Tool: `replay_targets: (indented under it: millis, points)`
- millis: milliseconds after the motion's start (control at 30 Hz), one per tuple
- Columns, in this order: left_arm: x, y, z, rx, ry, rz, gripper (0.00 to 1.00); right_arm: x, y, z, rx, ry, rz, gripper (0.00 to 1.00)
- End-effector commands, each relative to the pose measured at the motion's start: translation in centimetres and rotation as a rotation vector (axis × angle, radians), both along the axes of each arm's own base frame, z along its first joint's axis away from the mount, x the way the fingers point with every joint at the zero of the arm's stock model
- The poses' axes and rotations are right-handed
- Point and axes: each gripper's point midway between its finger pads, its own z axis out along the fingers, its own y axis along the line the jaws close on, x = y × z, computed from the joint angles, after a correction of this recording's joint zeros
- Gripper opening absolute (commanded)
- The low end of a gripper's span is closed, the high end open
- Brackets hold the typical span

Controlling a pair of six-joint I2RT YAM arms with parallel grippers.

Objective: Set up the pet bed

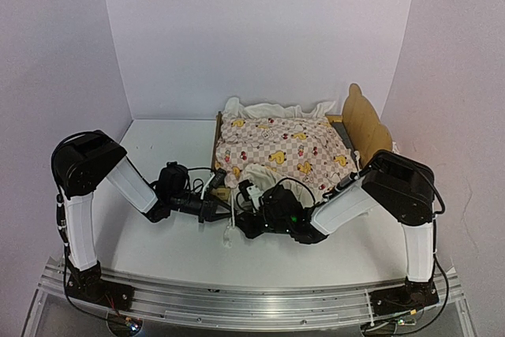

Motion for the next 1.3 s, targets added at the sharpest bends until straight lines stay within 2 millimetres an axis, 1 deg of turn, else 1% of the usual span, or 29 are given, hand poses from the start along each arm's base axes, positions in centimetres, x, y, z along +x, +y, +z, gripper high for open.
replay_targets:
  millis: [0, 100, 167, 267, 367, 433, 500, 600, 667, 800, 900, 967, 1067, 1133, 1267]
  points:
    - [0.1, -0.3, 0.4, -0.018, -0.009, -0.002, 0.00, 1.4, -0.2, 2.1, 0.060, -0.056, -0.068, 0.11]
    - [0.2, -0.4, 0.5, -0.018, -0.009, 0.000, 0.00, 1.1, -0.1, 2.4, 0.069, -0.067, -0.045, 0.01]
    - [0.4, -0.4, 0.6, -0.016, -0.011, 0.005, 0.01, 1.0, -0.1, 2.5, 0.074, -0.067, -0.039, 0.00]
    - [0.9, -0.3, 0.8, -0.004, -0.015, 0.033, 0.22, 1.1, -0.4, 2.6, 0.079, -0.060, -0.060, 0.00]
    - [1.9, 0.4, 1.3, 0.037, -0.025, 0.116, 0.37, 1.1, -1.0, 2.4, 0.079, -0.041, -0.089, 0.00]
    - [2.7, 1.2, 1.5, 0.085, -0.017, 0.197, 0.43, 1.2, -1.2, 2.0, 0.080, -0.022, -0.108, 0.00]
    - [3.0, 2.1, 1.8, 0.130, -0.009, 0.254, 0.47, 1.2, -1.2, 1.7, 0.082, -0.009, -0.118, 0.00]
    - [3.0, 3.2, 2.2, 0.194, -0.011, 0.327, 0.50, 1.2, -1.0, 1.5, 0.080, -0.010, -0.127, 0.00]
    - [2.4, 3.9, 2.2, 0.242, -0.017, 0.365, 0.51, 1.2, -0.8, 1.6, 0.076, -0.022, -0.131, 0.00]
    - [0.3, 4.7, 0.8, 0.327, -0.025, 0.391, 0.57, 1.2, -0.2, 2.1, 0.074, -0.054, -0.125, 0.00]
    - [-1.2, 4.9, -1.6, 0.449, -0.034, 0.365, 0.58, 1.2, 0.1, 2.1, 0.077, -0.057, -0.123, 0.00]
    - [-2.1, 4.7, -3.0, 0.503, -0.058, 0.317, 0.59, 1.3, 0.1, 2.1, 0.077, -0.061, -0.126, 0.00]
    - [-2.5, 4.2, -4.7, 0.571, -0.149, 0.253, 0.59, 1.4, 0.2, 2.4, 0.086, -0.070, -0.125, 0.00]
    - [-2.3, 3.9, -5.6, 0.596, -0.187, 0.242, 0.59, 1.4, 0.3, 2.5, 0.093, -0.075, -0.124, 0.00]
    - [-2.0, 3.0, -6.5, 0.635, -0.283, 0.239, 0.59, 1.4, 0.4, 2.6, 0.104, -0.073, -0.129, 0.00]
